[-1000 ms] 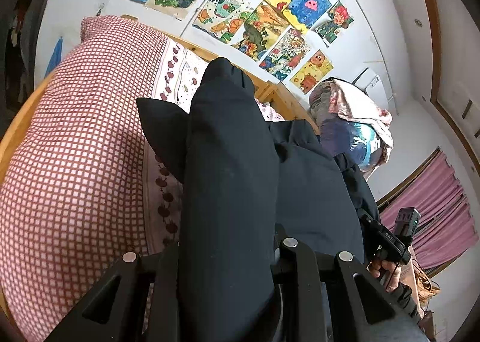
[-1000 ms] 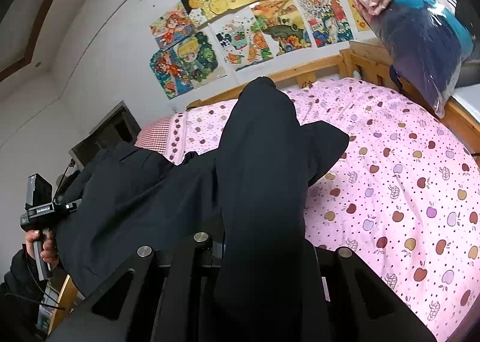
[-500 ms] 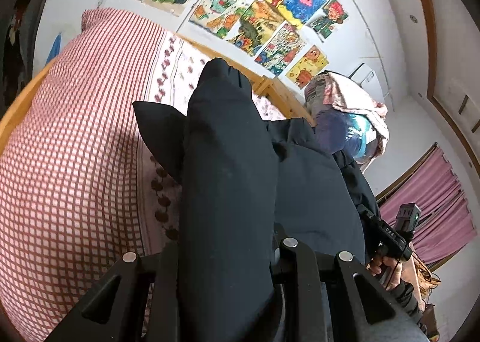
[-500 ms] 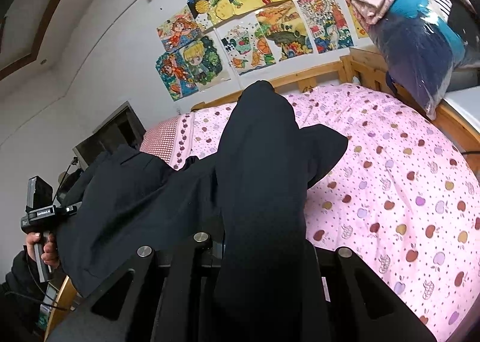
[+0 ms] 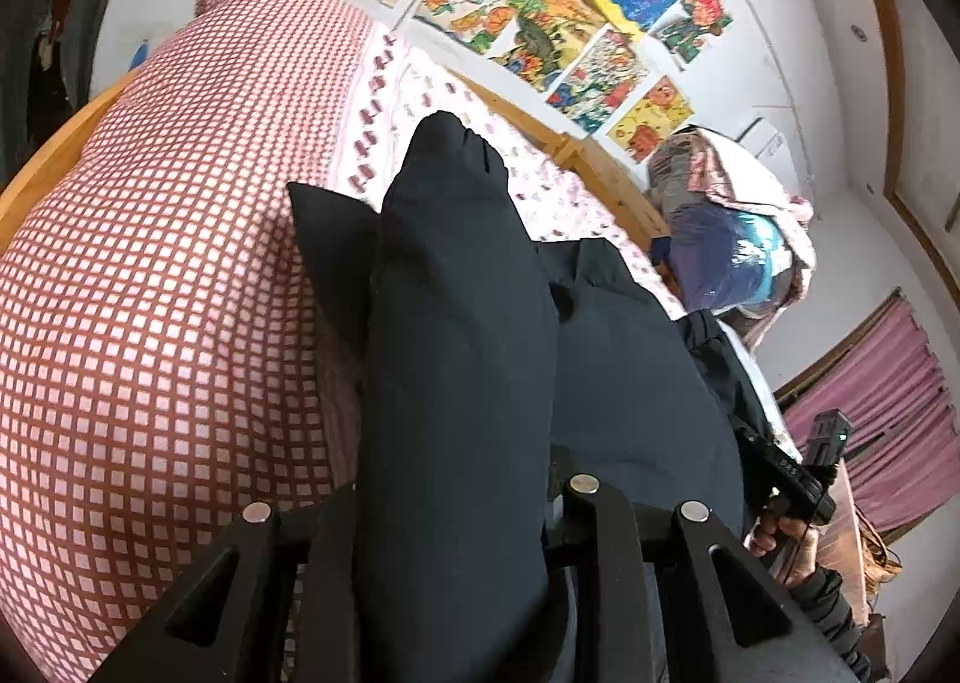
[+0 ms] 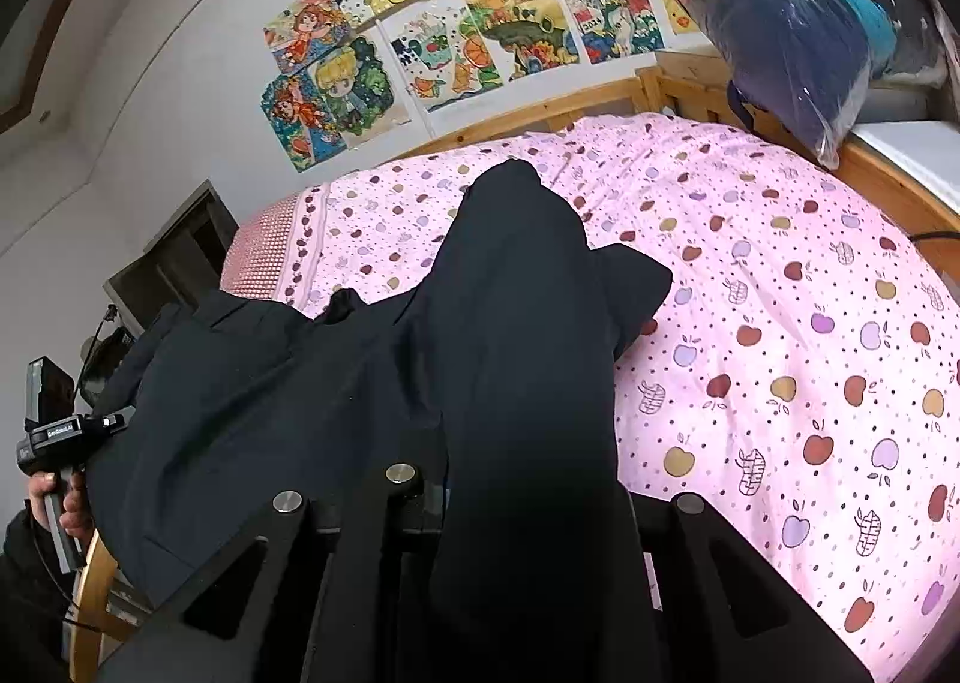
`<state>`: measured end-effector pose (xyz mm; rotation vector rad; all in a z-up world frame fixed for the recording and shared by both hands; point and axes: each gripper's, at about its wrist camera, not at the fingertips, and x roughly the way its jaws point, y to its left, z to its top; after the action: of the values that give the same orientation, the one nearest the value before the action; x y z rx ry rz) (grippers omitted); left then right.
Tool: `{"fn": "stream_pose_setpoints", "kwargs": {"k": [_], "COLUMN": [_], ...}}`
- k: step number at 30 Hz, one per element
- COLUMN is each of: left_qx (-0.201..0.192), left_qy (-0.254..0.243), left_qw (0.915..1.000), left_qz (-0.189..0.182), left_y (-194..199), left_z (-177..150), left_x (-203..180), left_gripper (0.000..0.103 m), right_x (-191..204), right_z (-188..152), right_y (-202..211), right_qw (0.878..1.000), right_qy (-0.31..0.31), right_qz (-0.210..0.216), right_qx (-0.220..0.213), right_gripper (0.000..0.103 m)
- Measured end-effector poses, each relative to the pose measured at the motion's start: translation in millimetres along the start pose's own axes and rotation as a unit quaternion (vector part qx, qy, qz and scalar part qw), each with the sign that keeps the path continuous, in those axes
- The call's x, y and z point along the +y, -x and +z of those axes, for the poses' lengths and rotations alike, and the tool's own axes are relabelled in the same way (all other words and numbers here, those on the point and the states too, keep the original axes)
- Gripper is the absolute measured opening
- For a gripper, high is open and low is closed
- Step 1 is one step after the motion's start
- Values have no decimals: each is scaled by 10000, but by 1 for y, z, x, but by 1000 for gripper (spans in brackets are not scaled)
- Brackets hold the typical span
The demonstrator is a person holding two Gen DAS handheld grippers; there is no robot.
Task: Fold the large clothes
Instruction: 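Lower the jacket onto the duvet and open both grippers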
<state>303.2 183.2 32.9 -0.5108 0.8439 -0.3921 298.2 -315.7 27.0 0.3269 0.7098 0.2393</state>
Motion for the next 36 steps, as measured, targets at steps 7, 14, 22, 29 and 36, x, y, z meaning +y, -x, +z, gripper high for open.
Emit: {"fn": "stream_pose_setpoints", "kwargs": {"k": [7, 14, 22, 29, 36], "left_qx": [75, -203, -701, -1048, -1360], "left_qy": [-43, -289, -489, -681, -729], "left_qw": [9990, 9916, 9808, 9740, 9674], "left_qz": [435, 1241, 1751, 1889, 2010], "left_y": [-11, -13, 2, 19, 31], "left_z": [-8, -16, -22, -28, -33], "left_x": [6, 0, -9, -17, -23], "left_gripper": [47, 87, 93, 98, 103], "right_x": [-6, -16, -3, 11, 4], "right_z": [-13, -26, -27, -22, -19], "right_y": [-13, -25, -20, -3, 21], "right_qw": [9992, 9961, 9883, 9755, 9731], "right_qy": [-97, -187, 287, 696, 540], "right_qz": [-335, -810, -1495, -2059, -2128], "right_qx": [197, 311, 43, -336, -697], "right_gripper": [29, 73, 91, 93, 97]}}
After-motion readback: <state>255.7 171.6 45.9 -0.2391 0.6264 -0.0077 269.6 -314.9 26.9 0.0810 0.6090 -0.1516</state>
